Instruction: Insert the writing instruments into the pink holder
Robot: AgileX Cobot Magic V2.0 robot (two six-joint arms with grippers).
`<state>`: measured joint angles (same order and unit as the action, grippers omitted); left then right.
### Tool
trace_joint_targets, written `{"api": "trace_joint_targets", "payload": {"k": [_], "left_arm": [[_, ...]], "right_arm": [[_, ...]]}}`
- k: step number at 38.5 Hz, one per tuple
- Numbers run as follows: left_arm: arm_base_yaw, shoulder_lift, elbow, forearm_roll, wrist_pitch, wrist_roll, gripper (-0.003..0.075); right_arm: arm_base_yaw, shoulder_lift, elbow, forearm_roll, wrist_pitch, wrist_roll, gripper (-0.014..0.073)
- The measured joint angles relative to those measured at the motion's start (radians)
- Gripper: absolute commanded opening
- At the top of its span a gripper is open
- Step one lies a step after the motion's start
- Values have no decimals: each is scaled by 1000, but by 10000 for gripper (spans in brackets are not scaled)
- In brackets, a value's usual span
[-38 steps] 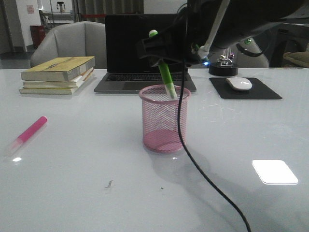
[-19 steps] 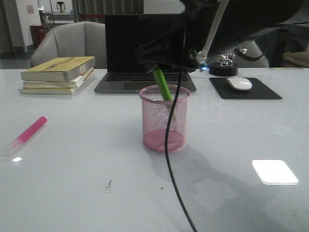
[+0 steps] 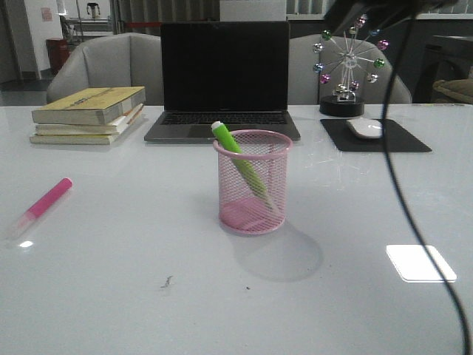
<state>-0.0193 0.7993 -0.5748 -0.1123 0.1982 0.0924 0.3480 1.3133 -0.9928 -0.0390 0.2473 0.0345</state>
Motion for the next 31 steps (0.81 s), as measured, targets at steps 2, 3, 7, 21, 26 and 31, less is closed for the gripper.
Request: {"api": "trace_joint_targets", "payload": {"k": [2,3,7,21,26,31], "left_arm": [[0,0,0,0,0,0,404],[0,0,0,0,0,0,404],[0,0,0,0,0,0,404],[0,0,0,0,0,0,404],[0,0,0,0,1,0,404],[0,4,0,0,14,0,404]], "right_arm": [[-27,-42,0,-18,39,0,433],[-44,-69,0,-33,63,0,433],[-126,-148,23,-71,157,0,433],[-345,-501,294,-102,312,0,433],[-348,-595,402,-102,347,0,433],[-348,-621,432,-102,360,0,433]]}}
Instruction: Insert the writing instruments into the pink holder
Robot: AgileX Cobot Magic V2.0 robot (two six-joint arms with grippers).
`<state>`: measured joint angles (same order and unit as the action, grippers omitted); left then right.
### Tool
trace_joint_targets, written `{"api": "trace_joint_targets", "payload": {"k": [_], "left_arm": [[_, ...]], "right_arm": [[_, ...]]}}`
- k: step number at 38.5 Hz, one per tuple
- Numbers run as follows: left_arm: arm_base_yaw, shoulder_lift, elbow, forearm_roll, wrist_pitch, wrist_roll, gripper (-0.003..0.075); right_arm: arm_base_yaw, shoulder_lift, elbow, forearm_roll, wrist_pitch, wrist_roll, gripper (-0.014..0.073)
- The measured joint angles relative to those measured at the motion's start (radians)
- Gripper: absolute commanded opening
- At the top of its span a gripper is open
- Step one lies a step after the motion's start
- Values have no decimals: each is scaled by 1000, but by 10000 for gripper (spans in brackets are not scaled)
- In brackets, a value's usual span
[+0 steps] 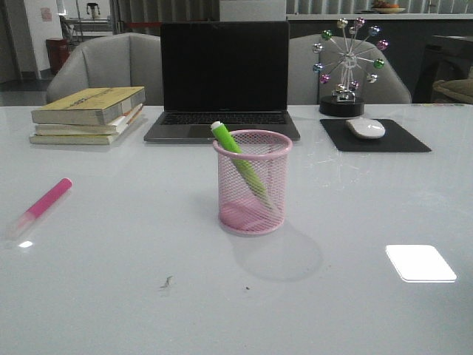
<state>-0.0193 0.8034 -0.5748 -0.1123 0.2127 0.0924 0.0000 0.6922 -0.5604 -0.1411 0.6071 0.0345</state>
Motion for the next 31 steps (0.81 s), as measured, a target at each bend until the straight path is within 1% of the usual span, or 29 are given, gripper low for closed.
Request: {"api": "trace_joint_targets", "payload": {"k": [6,11,24,31], "left_arm": [[0,58,-33,-3,41,0,405],[0,155,-130,-6,124,0,405],[-2,540,-540,-8,383,2,404],[-30,750,-739,-8,527,30,404]], "right_arm": [[0,-1,2,0,0,0,433],[0,-1,2,0,0,0,433],[0,-1,2,0,0,0,433],[0,-1,2,0,0,0,433]]}}
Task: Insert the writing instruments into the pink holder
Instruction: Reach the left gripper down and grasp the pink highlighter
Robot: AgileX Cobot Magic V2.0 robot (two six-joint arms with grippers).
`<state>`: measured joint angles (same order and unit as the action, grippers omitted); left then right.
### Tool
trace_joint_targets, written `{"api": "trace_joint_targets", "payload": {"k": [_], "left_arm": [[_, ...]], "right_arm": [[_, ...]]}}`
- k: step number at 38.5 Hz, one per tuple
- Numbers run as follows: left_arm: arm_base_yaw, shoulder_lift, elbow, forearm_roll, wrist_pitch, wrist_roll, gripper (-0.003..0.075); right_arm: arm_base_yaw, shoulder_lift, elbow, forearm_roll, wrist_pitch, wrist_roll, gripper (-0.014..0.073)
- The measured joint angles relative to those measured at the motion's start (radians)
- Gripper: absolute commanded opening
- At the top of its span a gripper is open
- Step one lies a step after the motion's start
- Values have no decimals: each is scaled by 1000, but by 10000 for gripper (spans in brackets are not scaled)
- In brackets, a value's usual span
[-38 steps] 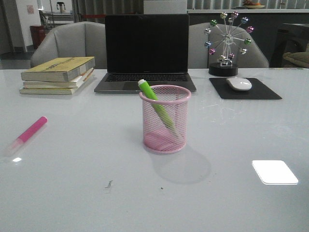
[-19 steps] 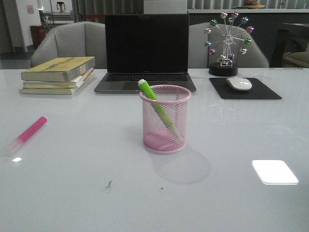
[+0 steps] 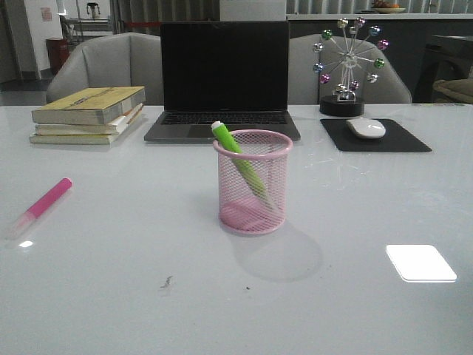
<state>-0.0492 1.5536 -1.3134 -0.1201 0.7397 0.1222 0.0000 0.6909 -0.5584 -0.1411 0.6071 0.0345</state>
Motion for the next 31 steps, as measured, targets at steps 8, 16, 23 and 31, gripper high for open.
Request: {"api": "trace_joint_targets", "payload": {"k": [8,16,23,31], "left_arm": [[-45,207,-157,-3,116,22,404],[-64,357,-207,-12,176,25,404],[-64,437,-207,-18,181,25,404],[-64,497,-210,-20,166,25,404]], "right_arm": [[0,0,0,0,0,0,433],[0,0,0,0,8,0,433],[0,0,0,0,32,0,433],[0,0,0,0,41,0,433]]}}
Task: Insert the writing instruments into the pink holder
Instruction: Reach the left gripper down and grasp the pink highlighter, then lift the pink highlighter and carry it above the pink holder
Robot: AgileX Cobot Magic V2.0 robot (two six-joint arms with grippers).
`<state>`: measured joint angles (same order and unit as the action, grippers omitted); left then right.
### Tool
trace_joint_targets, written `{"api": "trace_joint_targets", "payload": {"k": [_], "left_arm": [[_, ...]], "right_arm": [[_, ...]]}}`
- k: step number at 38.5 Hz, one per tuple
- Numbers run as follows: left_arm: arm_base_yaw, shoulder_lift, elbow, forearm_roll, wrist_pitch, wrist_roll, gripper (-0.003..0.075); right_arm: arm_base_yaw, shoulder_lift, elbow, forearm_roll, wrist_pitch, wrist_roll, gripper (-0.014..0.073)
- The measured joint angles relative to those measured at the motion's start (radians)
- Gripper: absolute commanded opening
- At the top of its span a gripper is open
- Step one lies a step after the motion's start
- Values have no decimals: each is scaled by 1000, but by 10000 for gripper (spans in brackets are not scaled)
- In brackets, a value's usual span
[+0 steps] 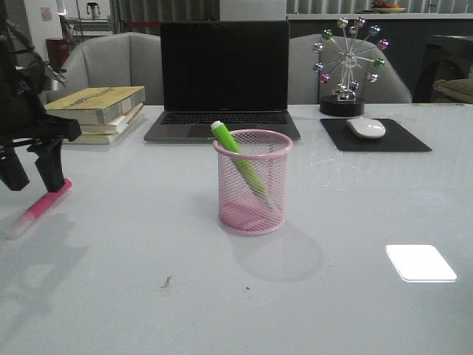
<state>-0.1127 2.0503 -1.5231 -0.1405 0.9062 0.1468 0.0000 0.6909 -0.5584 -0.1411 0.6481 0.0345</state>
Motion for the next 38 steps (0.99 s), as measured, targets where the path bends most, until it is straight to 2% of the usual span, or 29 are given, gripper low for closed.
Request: {"api": "trace_joint_targets", "payload": {"k": [19,21,23,28,30,38], "left_arm": [[0,60,-13,-16,-27,0,395],[0,61,-15,-18,-27,0,359],[0,62,-15,-20,-31,0,291],[0,63,-15,-24,-36,0,81],[0,63,-15,-26,-36,0,112],[-2,63,-17,-32,-38,0,92]], "right_arm": [[0,0,0,0,5,0,433],[0,0,0,0,5,0,433],[0,0,0,0,5,0,433],[0,0,0,0,5,0,433],[0,0,0,0,5,0,433],[0,0,0,0,10,0,433]]}}
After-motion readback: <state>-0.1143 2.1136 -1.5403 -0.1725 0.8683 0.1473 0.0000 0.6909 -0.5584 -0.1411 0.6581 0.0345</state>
